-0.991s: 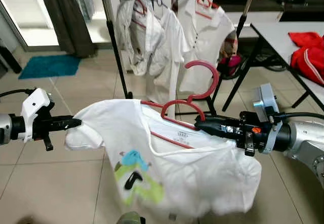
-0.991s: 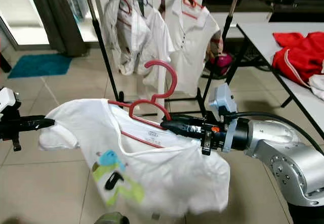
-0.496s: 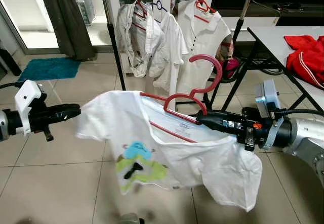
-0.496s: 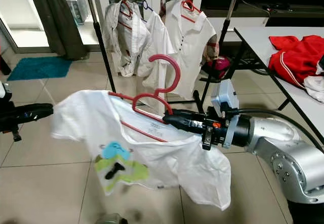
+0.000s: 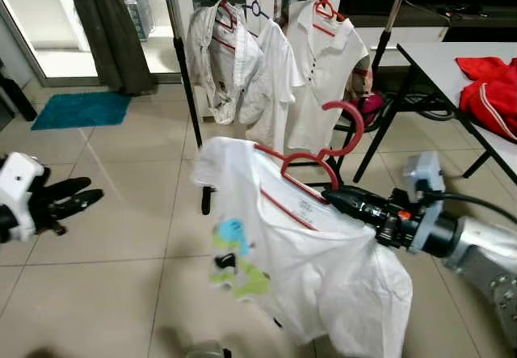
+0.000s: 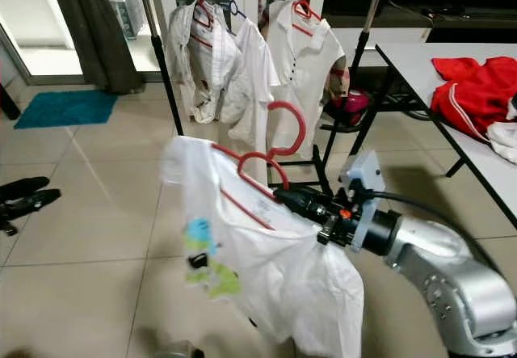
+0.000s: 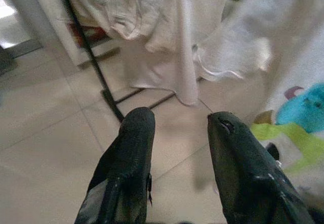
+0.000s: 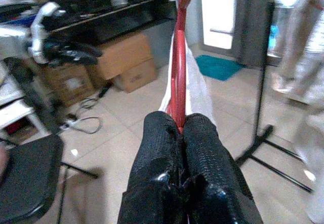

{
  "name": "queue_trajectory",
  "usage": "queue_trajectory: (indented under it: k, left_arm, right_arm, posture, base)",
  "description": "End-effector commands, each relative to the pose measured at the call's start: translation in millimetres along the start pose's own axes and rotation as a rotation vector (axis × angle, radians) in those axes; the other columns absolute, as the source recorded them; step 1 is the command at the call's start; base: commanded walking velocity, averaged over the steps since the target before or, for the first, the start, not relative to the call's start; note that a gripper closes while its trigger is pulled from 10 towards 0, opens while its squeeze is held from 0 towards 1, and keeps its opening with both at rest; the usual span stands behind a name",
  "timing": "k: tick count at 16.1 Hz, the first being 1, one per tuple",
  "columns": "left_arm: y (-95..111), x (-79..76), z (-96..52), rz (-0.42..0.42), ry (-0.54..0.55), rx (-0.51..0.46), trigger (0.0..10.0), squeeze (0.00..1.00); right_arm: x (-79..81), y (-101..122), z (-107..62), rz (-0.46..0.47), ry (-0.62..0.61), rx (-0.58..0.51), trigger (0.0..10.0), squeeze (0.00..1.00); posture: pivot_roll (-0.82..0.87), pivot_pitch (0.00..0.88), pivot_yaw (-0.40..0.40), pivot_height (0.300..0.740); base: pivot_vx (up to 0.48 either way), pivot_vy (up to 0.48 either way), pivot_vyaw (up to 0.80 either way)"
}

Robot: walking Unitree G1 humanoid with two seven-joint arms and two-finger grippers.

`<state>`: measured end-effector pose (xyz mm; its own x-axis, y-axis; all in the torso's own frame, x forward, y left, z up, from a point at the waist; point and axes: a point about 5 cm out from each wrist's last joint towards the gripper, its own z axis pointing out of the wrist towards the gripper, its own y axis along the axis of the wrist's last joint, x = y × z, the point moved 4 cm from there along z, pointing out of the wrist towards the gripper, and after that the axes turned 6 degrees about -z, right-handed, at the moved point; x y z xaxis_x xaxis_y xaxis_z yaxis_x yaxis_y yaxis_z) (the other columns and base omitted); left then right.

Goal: Hang hanger

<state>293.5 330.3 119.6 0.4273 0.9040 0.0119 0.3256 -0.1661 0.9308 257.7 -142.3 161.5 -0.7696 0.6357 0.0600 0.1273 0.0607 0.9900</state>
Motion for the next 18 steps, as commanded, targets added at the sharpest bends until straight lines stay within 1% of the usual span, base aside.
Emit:
queue_trajectory:
  k: [1,2,3,4,5,6,7,8,9,10,11,12,13,14,15,16,17,18]
  left_arm:
    - [5.8,-11.0,12.0,-0.019,0.021,-0.026,10.0,1.00]
    - [20.8,-41.5,34.7,-0.102,-0.021,-0.168,10.0,0.00]
    - [28.1,-58.0,48.5,-0.167,-0.016,-0.248,10.0,0.00]
    - [31.5,-72.2,62.5,-0.191,0.009,-0.283,10.0,0.00]
    - [32.6,-76.7,67.7,-0.196,0.028,-0.286,10.0,0.00]
    - [39.0,-88.9,75.4,-0.201,0.038,-0.323,10.0,0.00]
    - [42.3,-100.1,85.2,-0.183,0.098,-0.333,10.0,0.00]
    - [40.6,-109.3,94.0,-0.153,0.202,-0.296,10.0,0.00]
    - [41.5,-114.4,94.4,-0.132,0.200,-0.296,10.0,0.00]
    - [42.9,-121.1,95.2,-0.074,0.205,-0.289,10.0,0.00]
    - [41.6,-131.8,97.2,-0.081,0.179,-0.284,10.0,0.00]
    - [41.9,-139.4,96.8,-0.066,0.172,-0.287,10.0,0.00]
    - [44.8,-144.5,95.4,-0.087,0.166,-0.295,10.0,0.00]
    - [47.7,-149.1,96.1,-0.114,0.160,-0.304,10.0,0.00]
    - [48.2,-152.8,99.5,-0.102,0.168,-0.298,10.0,0.00]
    - [47.7,-154.7,101.0,-0.099,0.176,-0.292,10.0,0.00]
    - [48.7,-159.4,102.2,-0.135,0.169,-0.291,10.0,0.00]
    - [48.4,-163.6,103.4,-0.138,0.158,-0.286,10.0,0.00]
  right_arm:
    - [-5.2,-4.9,5.7,-0.021,-0.101,0.010,10.0,0.00]
    - [-19.9,-16.9,14.4,-0.018,-0.295,0.007,10.0,0.00]
    - [-27.1,-24.6,16.4,0.016,-0.378,-0.002,10.0,0.00]
    - [-34.9,-29.9,17.9,0.026,-0.484,-0.001,10.0,0.00]
    - [-38.1,-31.4,18.4,0.037,-0.534,0.001,10.0,0.00]
    - [-39.4,-30.5,18.1,0.040,-0.583,-0.009,10.0,0.00]
    - [-40.3,-33.2,16.8,0.034,-0.617,-0.006,10.0,0.00]
    - [-46.8,-39.7,13.7,0.048,-0.715,0.007,10.0,0.00]
    - [-47.6,-38.8,14.0,0.060,-0.736,-0.007,10.0,0.00]
    - [-49.7,-36.1,14.4,0.062,-0.762,-0.029,10.0,0.00]
    - [-53.8,-39.4,12.9,0.049,-0.776,-0.022,10.0,0.00]
    - [-59.3,-44.0,9.3,0.026,-0.810,0.002,10.0,0.00]
    - [-61.0,-43.3,7.2,0.022,-0.830,0.007,10.0,0.00]
    - [-61.5,-42.0,6.1,0.045,-0.845,-0.005,10.0,0.00]
    - [-58.1,-45.0,7.2,0.080,-0.857,-0.003,10.0,0.00]
    - [-53.0,-47.3,9.0,0.105,-0.859,-0.002,10.0,0.00]
    - [-50.7,-45.6,9.3,0.099,-0.850,-0.016,10.0,0.00]
    - [-51.3,-46.8,7.8,0.090,-0.857,-0.011,10.0,0.00]
  posture:
    - [0.06,0.000,0.036,0.740]
    - [0.08,0.000,0.047,0.740]
    - [0.09,0.000,0.041,0.740]
    - [0.09,0.000,0.032,0.740]
    - [0.09,0.000,0.032,0.740]
    - [0.08,0.000,0.039,0.740]
    - [0.08,0.000,0.034,0.740]
    - [0.07,0.000,0.017,0.740]
    - [0.06,0.000,0.016,0.740]
    - [0.06,0.000,0.017,0.740]
    - [0.07,0.000,0.011,0.740]
    - [0.08,0.000,0.017,0.740]
    - [0.08,0.000,0.022,0.740]
    - [0.08,0.000,0.026,0.740]
    - [0.07,0.000,0.006,0.740]
    - [0.06,0.000,0.021,0.740]
    - [0.05,0.000,0.029,0.740]
    - [0.06,0.000,0.026,0.740]
  base:
    - [0.000,0.000,0.00]
    - [0.000,0.000,0.00]
    - [0.000,0.000,0.00]
    - [0.000,0.000,0.00]
    - [0.000,0.000,0.00]
    - [0.000,0.000,0.00]
    - [0.000,0.000,0.00]
    - [0.000,0.000,0.00]
    - [0.000,0.000,0.00]
    - [0.000,0.000,0.00]
    - [0.000,0.000,0.00]
    - [0.244,0.000,0.00]
    - [0.315,0.000,0.00]
    - [0.322,0.000,0.00]
    - [0.330,0.000,0.00]
    - [0.326,0.000,0.00]
    - [0.330,0.000,0.00]
    - [0.337,0.000,0.00]
